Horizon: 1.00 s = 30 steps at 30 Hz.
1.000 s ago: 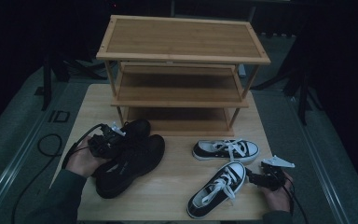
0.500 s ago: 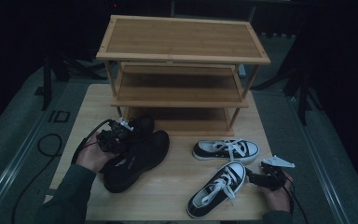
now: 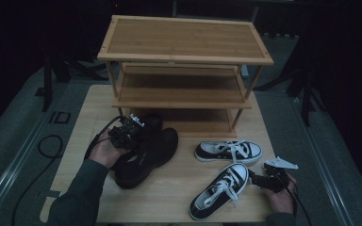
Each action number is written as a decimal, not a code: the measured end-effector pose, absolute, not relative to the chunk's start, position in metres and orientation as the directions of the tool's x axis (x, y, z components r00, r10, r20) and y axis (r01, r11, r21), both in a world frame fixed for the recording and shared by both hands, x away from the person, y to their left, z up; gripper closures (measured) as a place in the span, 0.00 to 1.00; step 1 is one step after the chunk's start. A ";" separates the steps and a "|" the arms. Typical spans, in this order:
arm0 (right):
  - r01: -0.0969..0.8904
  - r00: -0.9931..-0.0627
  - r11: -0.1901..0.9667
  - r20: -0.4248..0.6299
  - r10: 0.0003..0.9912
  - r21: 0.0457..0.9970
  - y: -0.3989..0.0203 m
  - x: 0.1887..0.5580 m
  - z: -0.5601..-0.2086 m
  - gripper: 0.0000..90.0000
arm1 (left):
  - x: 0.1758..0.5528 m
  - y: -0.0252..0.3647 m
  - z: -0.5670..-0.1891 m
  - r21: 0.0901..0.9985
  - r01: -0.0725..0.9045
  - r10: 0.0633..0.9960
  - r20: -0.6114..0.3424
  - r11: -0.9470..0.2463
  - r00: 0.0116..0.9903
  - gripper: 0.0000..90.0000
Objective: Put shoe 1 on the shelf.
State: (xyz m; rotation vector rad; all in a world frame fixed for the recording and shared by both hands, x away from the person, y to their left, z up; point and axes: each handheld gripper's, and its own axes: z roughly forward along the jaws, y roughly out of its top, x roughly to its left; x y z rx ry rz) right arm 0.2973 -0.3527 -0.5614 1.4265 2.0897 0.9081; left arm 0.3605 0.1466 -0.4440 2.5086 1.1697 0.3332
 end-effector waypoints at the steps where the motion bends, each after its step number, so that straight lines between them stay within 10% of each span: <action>1: 0.635 -0.364 0.249 0.000 0.931 0.731 -0.353 0.297 -0.561 0.22 | 0.362 0.145 -0.444 0.408 0.690 0.773 0.066 -0.598 0.631 0.95; 30: 0.636 -0.364 0.249 0.000 0.931 0.731 -0.353 0.297 -0.561 0.22 | 0.393 0.111 -0.449 0.422 0.707 0.806 0.110 -0.567 0.581 0.95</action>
